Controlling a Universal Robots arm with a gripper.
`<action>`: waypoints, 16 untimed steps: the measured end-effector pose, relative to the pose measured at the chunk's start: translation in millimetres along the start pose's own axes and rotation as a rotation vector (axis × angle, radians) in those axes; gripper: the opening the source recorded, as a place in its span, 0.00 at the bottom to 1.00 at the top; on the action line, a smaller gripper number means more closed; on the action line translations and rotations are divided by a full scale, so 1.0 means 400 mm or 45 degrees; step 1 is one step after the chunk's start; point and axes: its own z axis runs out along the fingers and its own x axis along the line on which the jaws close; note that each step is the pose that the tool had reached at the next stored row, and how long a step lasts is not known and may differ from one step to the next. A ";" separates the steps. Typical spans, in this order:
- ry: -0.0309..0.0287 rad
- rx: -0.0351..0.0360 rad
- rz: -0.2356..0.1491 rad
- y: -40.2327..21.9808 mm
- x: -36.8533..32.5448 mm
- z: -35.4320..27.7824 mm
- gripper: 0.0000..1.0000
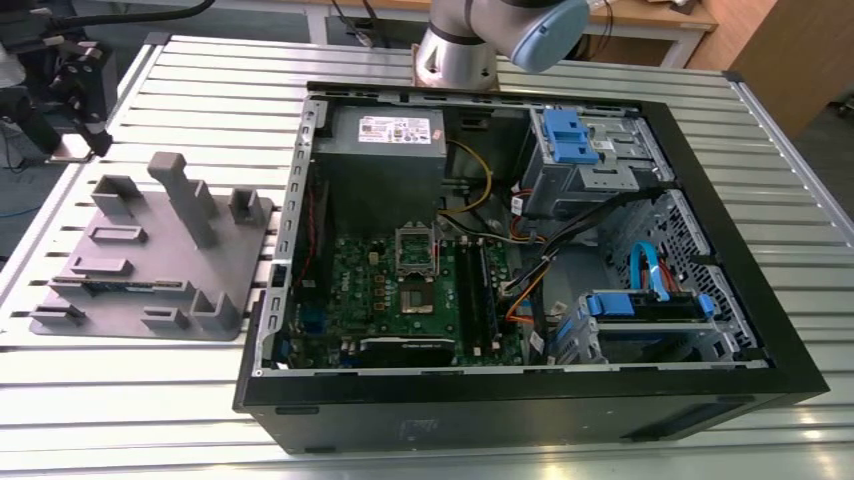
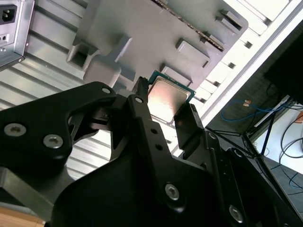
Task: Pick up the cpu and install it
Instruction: 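Pick up the cpu and move it towards the insertion slot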
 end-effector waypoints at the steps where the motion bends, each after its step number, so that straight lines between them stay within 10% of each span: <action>1: 0.0000 -0.0001 0.000 0.000 -0.006 0.000 0.47; 9: 0.0008 -0.0002 0.000 0.000 -0.050 0.001 0.47; 16: 0.0009 -0.0001 0.000 0.000 -0.055 0.001 0.47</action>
